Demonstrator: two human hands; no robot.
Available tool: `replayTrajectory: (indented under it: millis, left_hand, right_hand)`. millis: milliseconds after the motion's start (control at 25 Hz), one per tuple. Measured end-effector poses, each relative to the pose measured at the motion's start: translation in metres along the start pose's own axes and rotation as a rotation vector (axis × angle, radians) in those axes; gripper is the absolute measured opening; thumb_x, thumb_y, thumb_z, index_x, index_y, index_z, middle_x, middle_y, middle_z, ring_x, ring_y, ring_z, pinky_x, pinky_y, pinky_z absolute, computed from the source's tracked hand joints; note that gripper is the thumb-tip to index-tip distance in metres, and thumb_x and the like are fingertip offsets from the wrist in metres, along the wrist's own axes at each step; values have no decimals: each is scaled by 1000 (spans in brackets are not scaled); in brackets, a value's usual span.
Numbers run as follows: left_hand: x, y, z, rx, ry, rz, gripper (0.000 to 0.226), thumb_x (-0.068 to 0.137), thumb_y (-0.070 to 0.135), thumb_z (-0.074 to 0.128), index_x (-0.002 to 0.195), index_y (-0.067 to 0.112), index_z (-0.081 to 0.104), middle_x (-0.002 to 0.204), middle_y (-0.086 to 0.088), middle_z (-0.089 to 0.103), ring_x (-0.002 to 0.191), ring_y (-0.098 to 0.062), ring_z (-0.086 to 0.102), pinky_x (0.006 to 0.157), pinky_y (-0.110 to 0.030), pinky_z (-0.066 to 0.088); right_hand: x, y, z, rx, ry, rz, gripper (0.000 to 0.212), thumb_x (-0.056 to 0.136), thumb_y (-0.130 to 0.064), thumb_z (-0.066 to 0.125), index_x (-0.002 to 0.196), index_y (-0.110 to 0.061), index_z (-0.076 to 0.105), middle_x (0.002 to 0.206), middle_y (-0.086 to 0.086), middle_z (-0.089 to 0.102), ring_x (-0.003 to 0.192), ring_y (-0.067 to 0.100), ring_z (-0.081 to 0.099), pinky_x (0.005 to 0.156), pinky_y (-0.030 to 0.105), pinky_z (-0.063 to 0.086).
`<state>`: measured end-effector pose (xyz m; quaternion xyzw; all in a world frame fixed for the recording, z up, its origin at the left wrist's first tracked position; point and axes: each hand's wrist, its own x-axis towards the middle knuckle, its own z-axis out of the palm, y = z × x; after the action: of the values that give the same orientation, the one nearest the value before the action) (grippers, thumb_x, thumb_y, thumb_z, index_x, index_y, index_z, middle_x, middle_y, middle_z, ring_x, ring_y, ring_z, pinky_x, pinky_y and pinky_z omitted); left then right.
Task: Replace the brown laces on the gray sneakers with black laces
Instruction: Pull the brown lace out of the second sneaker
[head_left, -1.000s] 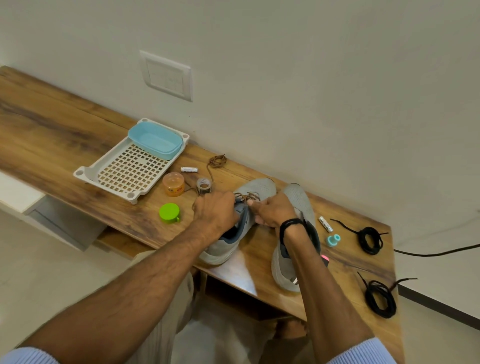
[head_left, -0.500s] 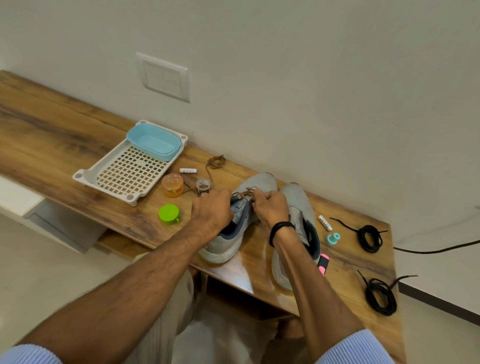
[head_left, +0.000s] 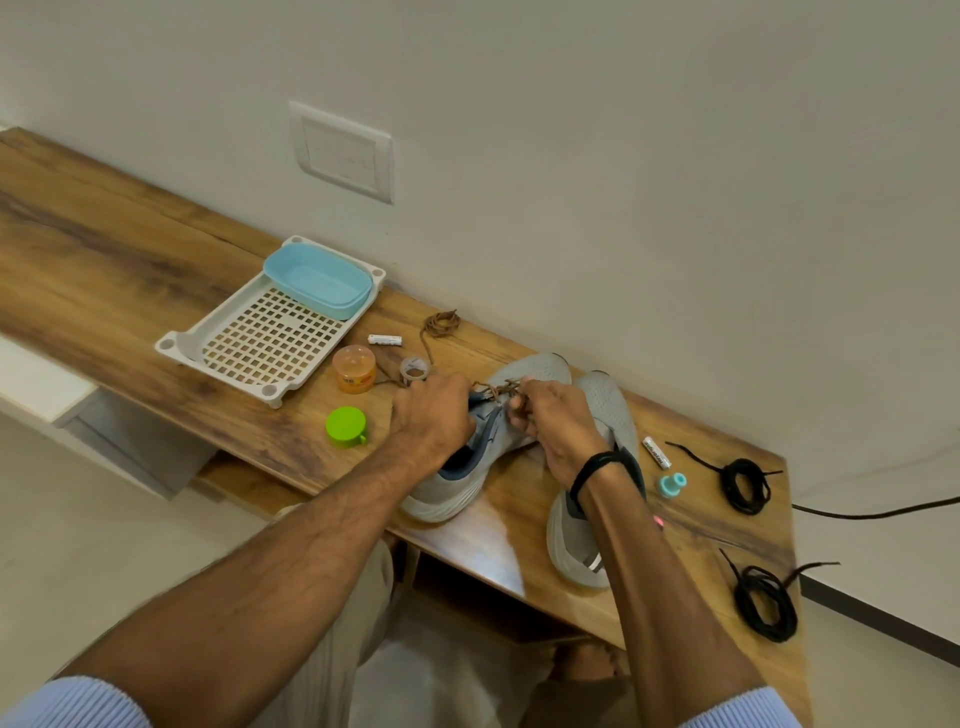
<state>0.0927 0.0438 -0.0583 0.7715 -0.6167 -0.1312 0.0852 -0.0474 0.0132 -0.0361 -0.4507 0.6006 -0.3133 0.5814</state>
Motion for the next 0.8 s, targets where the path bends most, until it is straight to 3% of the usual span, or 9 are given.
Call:
replayTrajectory:
  millis: [120,240,320,400,560,680,720,800]
  left_hand:
    - [-1,1,0,-14,-4,-4,33,91,29,59,124,24,61,117,-8,64,107,-31,60,82,-40,46]
    - [0,2,-2,-9,4,-9,33,91,32,60,122,22,61,117,-9,63,107,-31,60,83,-40,47]
    - [0,3,-2,-7,2,-19,32,91,29,60,121,19,61,119,-10,62,109,-32,60,84,-40,46]
    - [0,4,-2,4,4,-22,30,91,27,60,120,18,61,119,-10,62,110,-32,60,83,-39,45]
    - [1,5,-1,61,11,-13,25,91,22,59,115,17,62,117,-10,64,108,-31,62,79,-39,46]
    - [0,6,-1,57,13,-14,22,90,25,61,111,17,62,114,-10,64,106,-31,62,76,-38,44]
    - [0,6,0,57,15,-17,22,90,25,61,111,18,63,114,-10,64,106,-31,62,76,-37,44]
    - [0,5,-1,65,7,-18,24,91,25,60,114,18,62,116,-10,64,107,-31,62,78,-38,45]
  right_hand:
    - [-4,-8,-10,189,68,55,15,92,-11,60,79,-6,66,54,-1,55,53,13,53,56,26,44]
    - [-9,-15,-19,284,-23,29,11,91,-9,56,89,-5,66,67,2,64,63,15,62,60,25,47]
    - [-10,-17,-22,365,-76,104,19,92,-14,52,99,-2,64,59,-3,57,46,10,51,43,20,36]
    - [-11,-21,-28,439,-111,146,29,93,-19,49,108,1,64,54,-8,45,39,6,34,40,20,24]
    - [-17,-32,-45,670,-254,103,41,94,-20,45,124,2,62,74,1,61,55,12,56,67,28,49]
    - [-16,-32,-47,849,-312,155,45,95,-17,42,137,-2,51,79,6,61,42,6,42,43,18,47]
    - [-17,-33,-48,844,-331,141,46,95,-17,41,139,-5,50,84,7,64,45,7,47,44,20,49]
    - [-19,-37,-52,807,-393,64,44,96,-17,39,136,-9,54,105,11,69,75,20,66,74,36,59]
